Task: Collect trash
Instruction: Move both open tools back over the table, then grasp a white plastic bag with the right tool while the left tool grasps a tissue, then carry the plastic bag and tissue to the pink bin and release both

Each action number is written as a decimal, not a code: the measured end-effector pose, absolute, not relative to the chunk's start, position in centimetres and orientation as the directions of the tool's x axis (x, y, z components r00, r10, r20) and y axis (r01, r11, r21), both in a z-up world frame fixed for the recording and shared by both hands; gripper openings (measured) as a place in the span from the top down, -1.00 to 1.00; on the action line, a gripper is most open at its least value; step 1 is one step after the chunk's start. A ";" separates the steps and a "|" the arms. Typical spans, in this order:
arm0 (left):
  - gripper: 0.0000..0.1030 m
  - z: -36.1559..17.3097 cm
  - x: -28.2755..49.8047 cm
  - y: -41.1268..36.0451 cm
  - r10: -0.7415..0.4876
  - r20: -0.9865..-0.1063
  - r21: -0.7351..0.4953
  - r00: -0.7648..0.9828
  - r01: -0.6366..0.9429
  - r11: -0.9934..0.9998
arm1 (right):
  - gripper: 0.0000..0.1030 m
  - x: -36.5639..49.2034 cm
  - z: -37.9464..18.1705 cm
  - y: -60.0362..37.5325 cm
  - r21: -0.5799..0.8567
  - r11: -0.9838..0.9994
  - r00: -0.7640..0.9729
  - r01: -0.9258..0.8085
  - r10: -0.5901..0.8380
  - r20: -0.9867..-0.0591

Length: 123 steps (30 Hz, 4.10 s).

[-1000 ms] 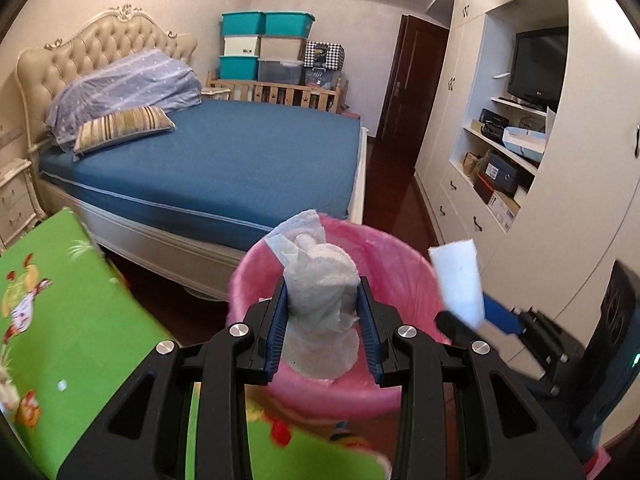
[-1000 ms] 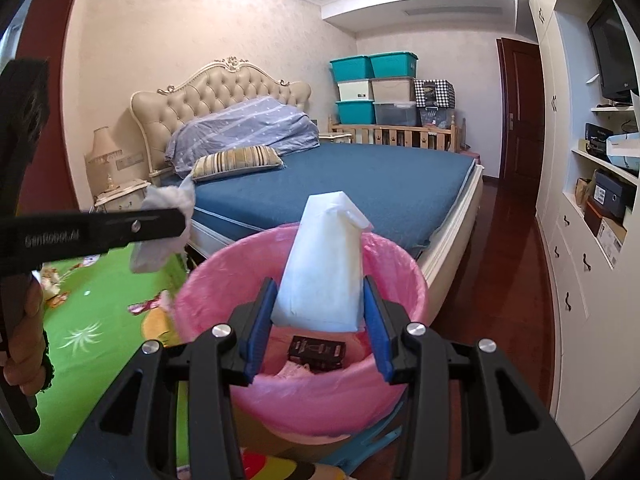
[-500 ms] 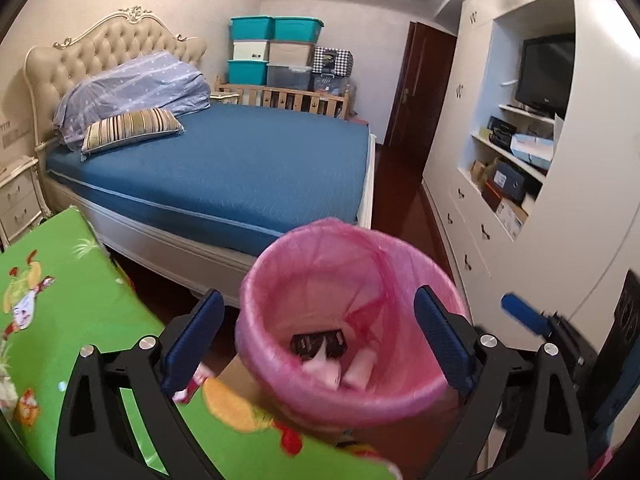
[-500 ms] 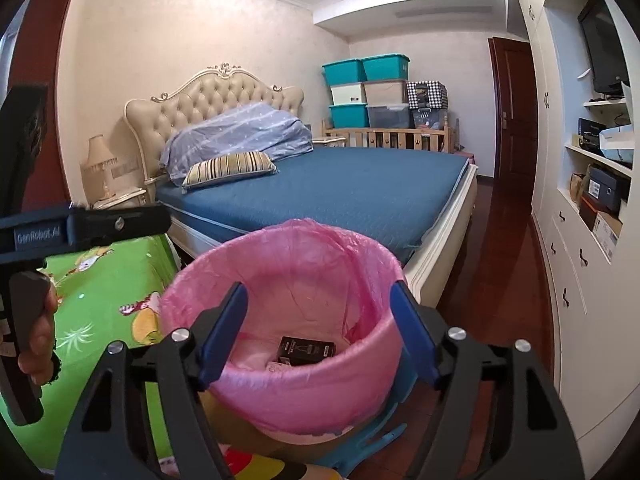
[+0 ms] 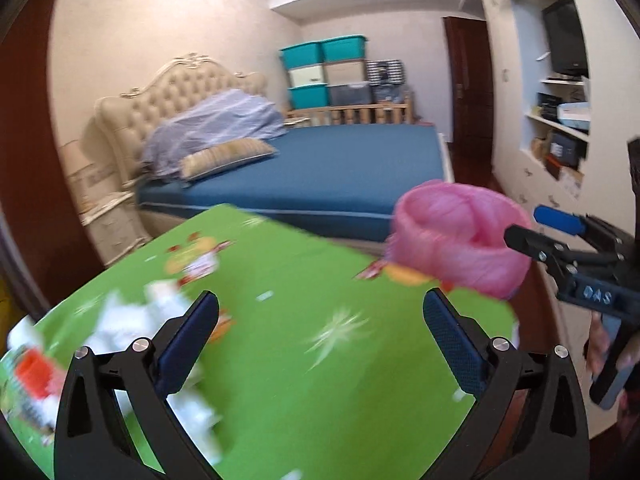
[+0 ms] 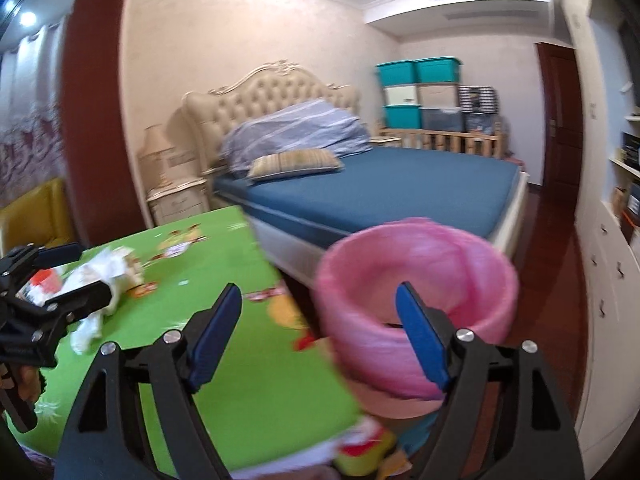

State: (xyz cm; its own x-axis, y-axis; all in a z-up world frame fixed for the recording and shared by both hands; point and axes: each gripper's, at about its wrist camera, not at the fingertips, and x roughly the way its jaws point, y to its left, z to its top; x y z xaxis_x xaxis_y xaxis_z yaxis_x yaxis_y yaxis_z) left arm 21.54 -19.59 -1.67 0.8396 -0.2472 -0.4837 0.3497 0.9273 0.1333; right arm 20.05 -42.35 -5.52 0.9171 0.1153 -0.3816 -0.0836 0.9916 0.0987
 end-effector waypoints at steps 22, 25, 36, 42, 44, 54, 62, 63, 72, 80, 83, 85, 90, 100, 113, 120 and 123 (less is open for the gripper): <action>-0.86 -4.2 12.6 6.2 0.195 -0.472 0.097 0.860 -0.170 0.981 | -0.49 23.4 -7.6 -18.0 0.005 0.926 0.765 -0.377 0.315 -0.562; -0.86 -5.0 12.3 7.2 0.221 -0.481 0.090 0.849 -0.204 0.975 | -0.49 24.1 -8.0 -16.1 -0.005 0.920 0.752 -0.391 0.316 -0.578; -0.86 -5.8 12.0 7.5 0.235 -0.489 0.070 0.840 -0.230 0.971 | -0.49 28.1 -9.3 -11.9 -0.069 0.921 0.722 -0.384 0.253 -0.644; -0.86 -5.8 12.1 6.9 0.248 -0.484 0.100 0.839 -0.229 0.968 | -0.33 28.6 -9.6 -11.1 -0.073 0.909 0.704 -0.409 0.263 -0.660; -0.86 -6.1 12.7 6.9 0.274 -0.510 0.120 0.815 -0.248 0.961 | 0.12 28.5 -9.6 -10.7 -0.076 0.900 0.699 -0.428 0.276 -0.660; -0.86 -6.5 13.5 6.4 0.226 -0.545 0.104 0.807 -0.202 0.974 | 0.63 26.5 -8.1 -13.6 -0.012 0.914 0.747 -0.405 0.323 -0.581; -0.49 -7.3 17.7 3.3 0.120 -0.622 0.032 0.774 -0.128 0.991 | 0.63 24.2 -7.7 -16.9 -0.014 0.926 0.780 -0.377 0.309 -0.545; -0.41 -7.5 18.7 3.0 0.116 -0.642 0.022 0.758 -0.133 0.991 | 0.63 24.1 -7.8 -17.3 -0.011 0.927 0.780 -0.374 0.308 -0.545; 0.32 -8.5 21.7 2.6 0.084 -0.696 -0.022 0.713 -0.137 0.990 | 0.63 24.1 -9.4 -18.3 0.044 0.924 0.754 -0.380 0.337 -0.563; 0.38 -7.4 19.6 2.8 0.123 -0.618 -0.022 0.776 -0.174 0.985 | 0.63 24.5 -9.6 -18.8 0.084 0.921 0.739 -0.380 0.357 -0.571; 0.38 -7.0 19.0 2.1 0.150 -0.587 0.010 0.796 -0.178 0.984 | 0.63 24.6 -9.6 -18.9 0.088 0.921 0.739 -0.380 0.359 -0.570; 0.38 -6.7 18.7 1.7 0.165 -0.568 0.026 0.806 -0.182 0.983 | 0.63 24.7 -9.6 -18.7 0.087 0.921 0.737 -0.380 0.358 -0.573; 0.38 -6.4 18.3 1.7 0.181 -0.549 0.033 0.816 -0.195 0.980 | 0.63 24.7 -9.7 -18.6 0.085 0.921 0.737 -0.380 0.357 -0.574; 0.38 -6.2 17.6 1.4 0.192 -0.520 0.045 0.832 -0.198 0.979 | 0.63 24.5 -9.3 -18.1 0.064 0.929 0.753 -0.365 0.335 -0.566; 0.38 -5.8 16.1 0.1 0.136 -0.518 0.013 0.845 -0.152 0.988 | 0.63 21.8 -7.3 -20.0 0.026 0.924 0.785 -0.381 0.339 -0.518; 0.38 -4.9 15.7 -2.1 0.083 -0.503 0.000 0.860 -0.096 0.995 | 0.63 20.1 -5.4 -23.0 0.003 0.932 0.823 -0.361 0.320 -0.470; 0.38 -4.4 15.5 -3.3 0.060 -0.490 0.007 0.870 -0.065 0.998 | 0.62 19.4 -4.9 -24.2 -0.011 0.933 0.832 -0.360 0.316 -0.456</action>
